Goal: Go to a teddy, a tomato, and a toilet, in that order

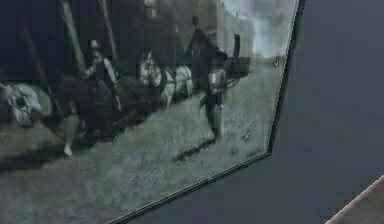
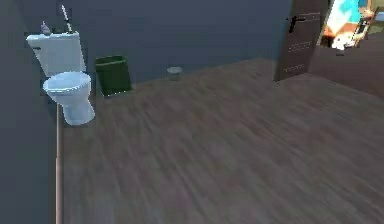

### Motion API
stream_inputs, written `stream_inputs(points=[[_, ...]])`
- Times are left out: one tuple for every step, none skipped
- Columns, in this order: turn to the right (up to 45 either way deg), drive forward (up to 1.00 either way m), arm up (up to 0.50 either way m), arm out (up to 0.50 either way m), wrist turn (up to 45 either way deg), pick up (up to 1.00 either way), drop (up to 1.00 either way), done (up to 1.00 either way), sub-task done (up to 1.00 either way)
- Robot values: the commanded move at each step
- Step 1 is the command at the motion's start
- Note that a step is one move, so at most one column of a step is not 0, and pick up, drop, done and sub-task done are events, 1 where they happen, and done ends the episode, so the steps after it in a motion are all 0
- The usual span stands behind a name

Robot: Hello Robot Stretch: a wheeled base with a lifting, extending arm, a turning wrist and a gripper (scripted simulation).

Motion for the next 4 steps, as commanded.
stream_inputs(points=[[45.0, 0.00, 0.00, 0.00, 0.0, 0.00, 0.00, 0.00, 0.00], [45.0, 0.00, 0.00, 0.00, 0.0, 0.00, 0.00, 0.00, 0.00], [15.0, 0.00, 0.00, 0.00, 0.0, 0.00, 0.00, 0.00, 0.00], [0.0, 0.35, 0.00, 0.00, 0.0, 0.00, 0.00, 0.00, 0.00]])
